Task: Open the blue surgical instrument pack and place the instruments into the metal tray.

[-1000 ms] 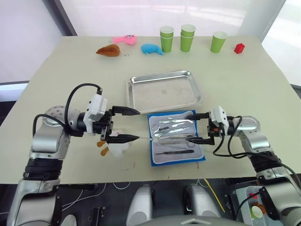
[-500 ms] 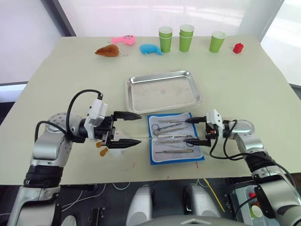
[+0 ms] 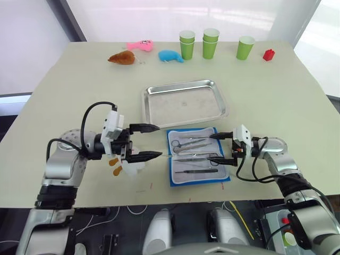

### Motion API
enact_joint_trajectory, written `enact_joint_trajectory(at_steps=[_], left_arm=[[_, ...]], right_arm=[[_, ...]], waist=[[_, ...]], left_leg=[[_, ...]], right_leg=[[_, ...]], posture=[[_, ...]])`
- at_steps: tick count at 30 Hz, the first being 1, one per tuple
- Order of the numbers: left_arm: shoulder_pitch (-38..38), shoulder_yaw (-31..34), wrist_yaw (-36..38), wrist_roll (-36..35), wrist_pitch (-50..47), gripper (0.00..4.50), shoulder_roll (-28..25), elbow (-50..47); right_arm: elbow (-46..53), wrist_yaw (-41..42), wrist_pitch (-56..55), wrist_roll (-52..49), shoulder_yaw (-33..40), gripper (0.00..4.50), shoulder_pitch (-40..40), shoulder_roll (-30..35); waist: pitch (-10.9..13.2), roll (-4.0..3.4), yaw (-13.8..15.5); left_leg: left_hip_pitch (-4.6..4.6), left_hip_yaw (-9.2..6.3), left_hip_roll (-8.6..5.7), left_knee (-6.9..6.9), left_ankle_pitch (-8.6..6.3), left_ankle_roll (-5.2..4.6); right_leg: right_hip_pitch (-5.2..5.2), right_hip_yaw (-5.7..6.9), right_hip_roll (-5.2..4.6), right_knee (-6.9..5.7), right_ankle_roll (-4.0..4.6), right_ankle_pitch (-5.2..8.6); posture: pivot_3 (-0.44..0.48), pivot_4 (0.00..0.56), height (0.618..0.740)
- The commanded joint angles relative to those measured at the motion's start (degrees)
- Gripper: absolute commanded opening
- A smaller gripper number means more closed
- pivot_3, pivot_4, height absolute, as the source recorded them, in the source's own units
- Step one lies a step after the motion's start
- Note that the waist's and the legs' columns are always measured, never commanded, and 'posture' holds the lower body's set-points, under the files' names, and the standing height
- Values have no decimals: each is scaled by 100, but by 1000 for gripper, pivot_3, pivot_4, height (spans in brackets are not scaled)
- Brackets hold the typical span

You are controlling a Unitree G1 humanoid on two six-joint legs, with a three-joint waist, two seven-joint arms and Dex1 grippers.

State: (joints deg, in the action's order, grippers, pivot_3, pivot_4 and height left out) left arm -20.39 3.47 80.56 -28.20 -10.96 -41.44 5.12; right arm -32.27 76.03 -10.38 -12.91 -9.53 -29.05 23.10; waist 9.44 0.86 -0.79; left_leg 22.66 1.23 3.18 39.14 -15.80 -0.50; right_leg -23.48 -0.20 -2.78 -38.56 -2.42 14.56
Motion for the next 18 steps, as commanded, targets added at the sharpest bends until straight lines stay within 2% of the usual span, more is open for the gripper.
enact_joint_trajectory(at_steps=[1,7,12,18], left_arm=[[-289,-144,-111,378,511,4455,132,362],[-796,-490,-97,844,1055,4455,472,1141],[-1532,-799,-96,1252,1447,4455,907,2133],[-2071,-1019,216,1509,1935,4455,1207,2999]], right_arm=[[-285,73,119,314,-262,4500,212,22],[-373,100,69,364,-329,4500,128,-31],[-508,293,39,432,-438,4500,31,-47],[-655,242,-22,511,-433,4500,-38,-95]], waist=[[-4,5,1],[-8,8,-3],[-13,15,-4],[-16,15,-54]], left_leg=[[0,1,0,0,0,0],[-1,1,0,0,0,0],[-3,1,0,0,0,0],[-5,2,1,-1,0,0]], right_leg=[[1,0,0,1,0,0],[1,0,1,-1,0,0],[2,-1,2,-2,0,0],[1,-6,7,-1,0,0]], posture=[[0,150,740],[0,150,740],[0,150,740],[0,150,740]])
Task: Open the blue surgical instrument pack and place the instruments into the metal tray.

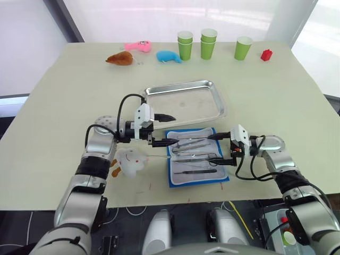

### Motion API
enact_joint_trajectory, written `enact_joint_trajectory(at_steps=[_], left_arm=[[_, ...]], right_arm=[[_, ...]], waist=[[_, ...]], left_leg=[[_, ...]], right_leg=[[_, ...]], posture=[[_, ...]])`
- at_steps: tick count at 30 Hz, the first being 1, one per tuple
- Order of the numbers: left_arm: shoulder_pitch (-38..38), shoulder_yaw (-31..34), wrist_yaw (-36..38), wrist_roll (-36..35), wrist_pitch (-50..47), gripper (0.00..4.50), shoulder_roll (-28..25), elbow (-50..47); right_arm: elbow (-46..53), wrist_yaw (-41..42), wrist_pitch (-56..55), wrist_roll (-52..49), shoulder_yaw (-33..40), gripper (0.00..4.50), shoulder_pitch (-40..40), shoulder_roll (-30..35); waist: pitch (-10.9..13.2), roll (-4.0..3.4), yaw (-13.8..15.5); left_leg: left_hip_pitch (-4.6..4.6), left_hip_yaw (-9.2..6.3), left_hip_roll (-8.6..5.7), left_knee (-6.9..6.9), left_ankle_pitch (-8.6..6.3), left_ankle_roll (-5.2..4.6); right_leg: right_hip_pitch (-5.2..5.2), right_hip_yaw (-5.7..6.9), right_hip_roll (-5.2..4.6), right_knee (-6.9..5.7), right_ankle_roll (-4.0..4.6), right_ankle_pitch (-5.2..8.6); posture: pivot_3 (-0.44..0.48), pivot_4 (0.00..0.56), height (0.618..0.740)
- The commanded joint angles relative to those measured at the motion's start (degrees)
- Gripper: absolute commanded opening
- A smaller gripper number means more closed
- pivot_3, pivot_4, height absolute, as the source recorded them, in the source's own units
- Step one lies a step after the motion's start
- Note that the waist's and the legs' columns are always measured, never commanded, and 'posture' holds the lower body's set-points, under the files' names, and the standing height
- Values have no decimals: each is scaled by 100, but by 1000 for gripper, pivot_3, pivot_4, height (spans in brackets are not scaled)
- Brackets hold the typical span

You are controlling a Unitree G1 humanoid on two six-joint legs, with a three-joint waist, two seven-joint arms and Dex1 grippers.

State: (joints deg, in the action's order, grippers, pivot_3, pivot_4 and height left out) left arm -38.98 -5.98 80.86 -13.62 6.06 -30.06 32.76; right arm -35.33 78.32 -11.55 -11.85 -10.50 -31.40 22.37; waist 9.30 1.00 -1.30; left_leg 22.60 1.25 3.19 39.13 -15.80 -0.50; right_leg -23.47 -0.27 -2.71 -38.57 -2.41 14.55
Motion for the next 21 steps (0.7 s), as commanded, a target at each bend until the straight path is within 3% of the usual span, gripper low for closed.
enact_joint_trajectory(at_steps=[1,3,5,6,9,21], left_arm=[[-282,-104,252,89,308,4062,104,358],[-398,-150,334,154,424,3593,162,590],[-492,-187,413,230,546,2477,200,815],[-526,-190,438,265,603,2280,214,906],[-612,-179,418,385,862,855,289,1183],[-875,-229,464,774,1377,855,438,2008]], right_arm=[[-362,8,89,410,-332,4500,190,-27],[-377,-4,75,415,-325,4500,187,-32],[-394,-22,54,414,-309,4500,187,-35],[-403,-29,47,413,-304,4500,185,-38],[-409,-42,39,408,-291,4500,188,-39],[-410,-84,11,392,-271,4500,182,-51]], waist=[[-1,1,-7],[-1,1,-10],[-1,1,-15],[-1,1,-23],[-2,1,-28],[-2,2,-40]], left_leg=[[-1,0,0,0,0,0],[-1,1,0,0,0,0],[-3,1,0,0,0,0],[-3,1,0,0,0,0],[-3,1,0,0,0,0],[-2,0,0,0,0,0]], right_leg=[[0,0,0,-1,0,0],[0,-1,0,-2,0,0],[0,-2,0,-3,0,0],[0,-2,0,-3,0,0],[0,-3,0,-3,0,0],[0,-2,0,-4,0,0]], posture=[[0,150,740],[0,150,740],[0,150,740],[0,150,740],[0,150,740],[0,150,740]])
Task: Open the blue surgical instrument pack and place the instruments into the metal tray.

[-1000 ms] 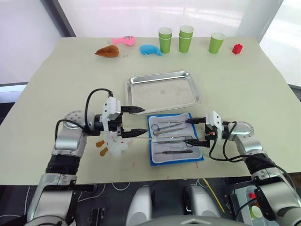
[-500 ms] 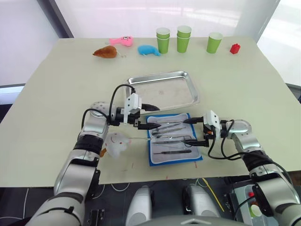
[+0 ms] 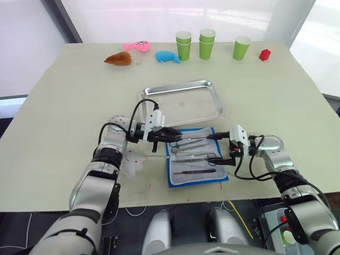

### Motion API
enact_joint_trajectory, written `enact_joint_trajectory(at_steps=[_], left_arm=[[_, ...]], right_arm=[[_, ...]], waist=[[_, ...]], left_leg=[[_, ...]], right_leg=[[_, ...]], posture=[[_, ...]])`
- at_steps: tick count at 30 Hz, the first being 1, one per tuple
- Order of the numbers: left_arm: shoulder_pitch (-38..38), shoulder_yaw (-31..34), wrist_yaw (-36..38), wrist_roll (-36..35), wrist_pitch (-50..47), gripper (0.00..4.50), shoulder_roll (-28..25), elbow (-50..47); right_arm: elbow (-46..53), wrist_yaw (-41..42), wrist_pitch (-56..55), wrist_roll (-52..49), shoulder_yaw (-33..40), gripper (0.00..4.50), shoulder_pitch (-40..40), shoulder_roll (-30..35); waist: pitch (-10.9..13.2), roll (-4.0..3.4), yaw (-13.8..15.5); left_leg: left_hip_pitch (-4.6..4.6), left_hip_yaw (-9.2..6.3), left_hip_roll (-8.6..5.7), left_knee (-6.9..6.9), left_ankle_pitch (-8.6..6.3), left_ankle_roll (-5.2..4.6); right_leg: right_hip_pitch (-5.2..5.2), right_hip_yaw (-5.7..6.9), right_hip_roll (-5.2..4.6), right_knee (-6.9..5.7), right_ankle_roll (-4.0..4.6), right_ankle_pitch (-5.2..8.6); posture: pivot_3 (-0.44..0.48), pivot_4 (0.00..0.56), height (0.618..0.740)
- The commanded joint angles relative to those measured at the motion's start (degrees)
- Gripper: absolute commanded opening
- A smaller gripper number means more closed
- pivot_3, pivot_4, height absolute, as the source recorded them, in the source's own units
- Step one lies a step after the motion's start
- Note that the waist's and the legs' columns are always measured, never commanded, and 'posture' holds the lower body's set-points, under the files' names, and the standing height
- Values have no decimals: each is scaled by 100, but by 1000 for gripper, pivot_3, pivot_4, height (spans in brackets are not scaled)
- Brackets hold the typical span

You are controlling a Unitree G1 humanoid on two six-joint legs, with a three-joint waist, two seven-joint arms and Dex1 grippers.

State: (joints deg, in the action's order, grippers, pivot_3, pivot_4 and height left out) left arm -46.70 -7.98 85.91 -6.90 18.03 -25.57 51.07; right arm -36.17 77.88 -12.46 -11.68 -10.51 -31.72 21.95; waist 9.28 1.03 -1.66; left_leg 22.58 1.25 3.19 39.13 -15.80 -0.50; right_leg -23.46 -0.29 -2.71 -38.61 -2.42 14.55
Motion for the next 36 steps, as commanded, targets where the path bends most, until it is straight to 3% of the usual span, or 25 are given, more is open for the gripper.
enact_joint_trajectory(at_steps=[1,23,26,36], left_arm=[[-116,-36,-65,150,213,855,-7,244],[-344,-291,-286,752,-97,855,31,689],[-334,-266,-263,722,-117,62,67,655],[-420,-228,-271,692,-308,62,47,365]], right_arm=[[-328,-40,99,375,-269,4500,211,-9],[-323,-71,82,385,-282,4500,249,-53],[-299,-69,102,383,-289,4500,264,-52],[-314,-36,136,411,-330,4500,264,-39]], waist=[[0,0,-5],[-11,3,-25],[-15,4,-24],[-20,7,-23]], left_leg=[[0,0,0,0,0,0],[-5,-1,0,0,0,0],[-6,-1,0,0,0,0],[-5,-1,0,0,0,0]], right_leg=[[0,0,0,0,0,0],[2,0,0,-5,0,0],[2,0,0,-5,0,0],[3,0,0,-5,-1,0]], posture=[[0,150,740],[0,150,740],[0,150,740],[0,150,740]])
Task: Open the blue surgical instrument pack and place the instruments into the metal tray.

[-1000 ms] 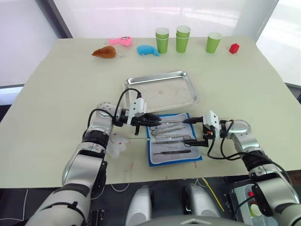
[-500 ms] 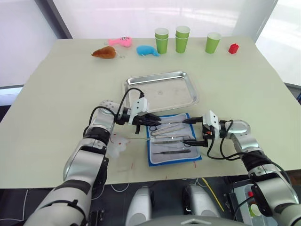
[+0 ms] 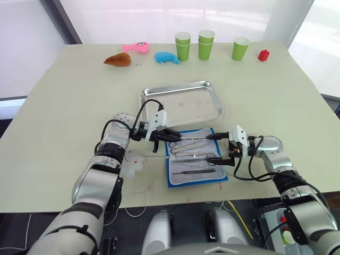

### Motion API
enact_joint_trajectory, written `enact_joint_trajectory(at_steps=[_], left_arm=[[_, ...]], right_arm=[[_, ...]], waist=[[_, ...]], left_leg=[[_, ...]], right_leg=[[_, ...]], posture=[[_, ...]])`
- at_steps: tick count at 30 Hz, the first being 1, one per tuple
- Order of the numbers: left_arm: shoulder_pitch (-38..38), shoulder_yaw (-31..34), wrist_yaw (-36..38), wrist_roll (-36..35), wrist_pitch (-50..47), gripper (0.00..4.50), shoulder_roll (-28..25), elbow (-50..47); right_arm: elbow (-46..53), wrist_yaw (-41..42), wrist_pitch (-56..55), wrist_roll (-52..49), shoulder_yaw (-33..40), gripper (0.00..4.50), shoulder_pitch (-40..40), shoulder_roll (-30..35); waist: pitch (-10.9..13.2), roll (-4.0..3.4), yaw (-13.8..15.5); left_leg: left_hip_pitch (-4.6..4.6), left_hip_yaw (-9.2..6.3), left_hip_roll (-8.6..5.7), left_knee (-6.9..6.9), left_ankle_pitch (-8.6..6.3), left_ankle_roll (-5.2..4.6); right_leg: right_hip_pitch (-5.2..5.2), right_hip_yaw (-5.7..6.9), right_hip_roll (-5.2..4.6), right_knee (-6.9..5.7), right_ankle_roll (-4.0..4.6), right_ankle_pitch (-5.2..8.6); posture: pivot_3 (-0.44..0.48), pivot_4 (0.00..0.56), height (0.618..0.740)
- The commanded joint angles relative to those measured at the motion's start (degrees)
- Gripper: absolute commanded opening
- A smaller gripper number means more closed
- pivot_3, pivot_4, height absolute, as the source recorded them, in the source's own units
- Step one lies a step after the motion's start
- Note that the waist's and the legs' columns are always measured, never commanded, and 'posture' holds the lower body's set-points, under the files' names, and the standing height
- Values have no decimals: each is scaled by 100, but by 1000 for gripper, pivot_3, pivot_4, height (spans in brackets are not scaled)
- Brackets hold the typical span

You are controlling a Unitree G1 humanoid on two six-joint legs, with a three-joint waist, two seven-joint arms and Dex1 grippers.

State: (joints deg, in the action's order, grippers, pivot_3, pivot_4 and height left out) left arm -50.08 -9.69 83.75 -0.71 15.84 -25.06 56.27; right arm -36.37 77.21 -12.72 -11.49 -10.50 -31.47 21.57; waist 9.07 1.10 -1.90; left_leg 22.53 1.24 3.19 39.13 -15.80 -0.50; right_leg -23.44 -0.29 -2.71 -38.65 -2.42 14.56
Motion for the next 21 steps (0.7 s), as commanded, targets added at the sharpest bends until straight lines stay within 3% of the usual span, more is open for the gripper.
enact_joint_trajectory(at_steps=[1,21], left_arm=[[-101,-68,-61,92,-122,62,-26,-199],[247,-6,149,-51,-928,62,-555,-1313]], right_arm=[[-297,35,168,397,-338,4500,238,-4],[-371,77,237,460,-414,4500,231,-19]], waist=[[0,0,1],[0,0,-50]], left_leg=[[0,0,0,0,0,0],[-1,0,3,-4,0,0]], right_leg=[[0,0,0,0,0,0],[-2,-3,3,-1,0,0]], posture=[[0,150,740],[0,150,740]])
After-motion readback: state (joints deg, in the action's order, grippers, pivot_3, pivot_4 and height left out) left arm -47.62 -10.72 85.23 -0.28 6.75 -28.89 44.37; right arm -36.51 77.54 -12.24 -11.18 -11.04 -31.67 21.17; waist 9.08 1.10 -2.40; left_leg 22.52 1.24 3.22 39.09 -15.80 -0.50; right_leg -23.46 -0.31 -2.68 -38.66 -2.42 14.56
